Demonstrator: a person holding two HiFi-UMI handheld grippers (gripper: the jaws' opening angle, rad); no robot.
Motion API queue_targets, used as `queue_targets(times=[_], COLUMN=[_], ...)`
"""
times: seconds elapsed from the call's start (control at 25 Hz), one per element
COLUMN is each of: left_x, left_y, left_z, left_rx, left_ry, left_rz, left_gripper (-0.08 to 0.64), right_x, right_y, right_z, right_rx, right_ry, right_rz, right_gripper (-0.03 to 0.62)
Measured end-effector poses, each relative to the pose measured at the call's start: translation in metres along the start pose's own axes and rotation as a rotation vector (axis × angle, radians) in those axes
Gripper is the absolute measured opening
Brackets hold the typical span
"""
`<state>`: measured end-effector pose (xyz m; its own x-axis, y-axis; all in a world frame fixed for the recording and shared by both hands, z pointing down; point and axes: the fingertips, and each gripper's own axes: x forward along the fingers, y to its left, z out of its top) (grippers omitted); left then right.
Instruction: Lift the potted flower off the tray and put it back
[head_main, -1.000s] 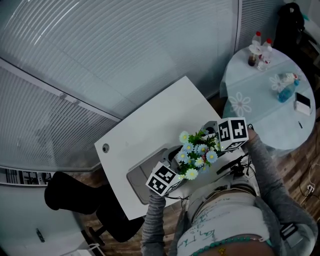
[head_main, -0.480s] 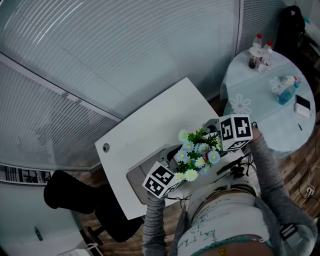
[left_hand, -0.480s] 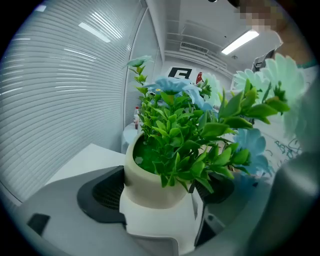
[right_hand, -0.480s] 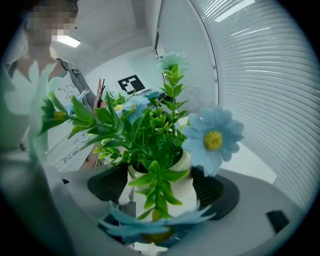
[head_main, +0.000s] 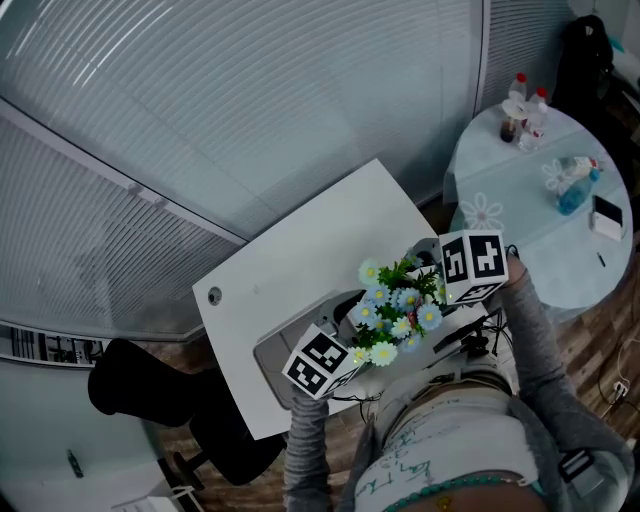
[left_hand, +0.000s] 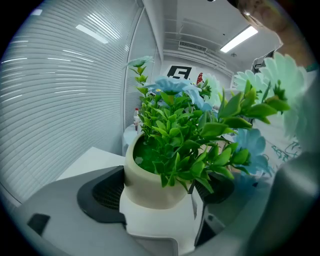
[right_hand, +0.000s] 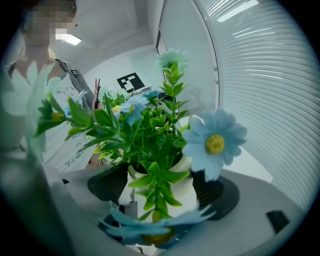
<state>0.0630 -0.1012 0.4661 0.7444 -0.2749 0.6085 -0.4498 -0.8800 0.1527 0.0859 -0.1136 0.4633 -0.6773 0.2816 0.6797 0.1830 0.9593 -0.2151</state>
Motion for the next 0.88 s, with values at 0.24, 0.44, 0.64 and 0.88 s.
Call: queue_targets(times=[0.24, 0.44, 0.64, 0.88], left_x=[-0.003, 0.0, 0.001, 0.004], left_y=[-0.003, -0.004, -0.004, -0.006], left_z=[0.006, 0.007, 0.008, 0.011], left_rx=[0.005, 0.005, -0.001, -0.003], left_ry=[-0.003, 0.003, 0.006, 0.004], left_rz=[0.007, 0.013, 0.021, 0.036], left_gripper=[0.437, 0.437, 0.437, 0.437], right_x=[-0.005, -0.007, -0.008, -0.012], right_y=[0.003, 0.002, 0.002, 0.003], right_z=[0.003, 0.0, 0.0, -0.003], right_rx=[-0.008, -0.013, -0.019, -0.035], right_ry=[0.003, 0.006, 0.009, 0.006], right_rz=[-0.004, -0.002, 0.007, 0.009], right_gripper=[0.383, 0.383, 0.383, 0.382])
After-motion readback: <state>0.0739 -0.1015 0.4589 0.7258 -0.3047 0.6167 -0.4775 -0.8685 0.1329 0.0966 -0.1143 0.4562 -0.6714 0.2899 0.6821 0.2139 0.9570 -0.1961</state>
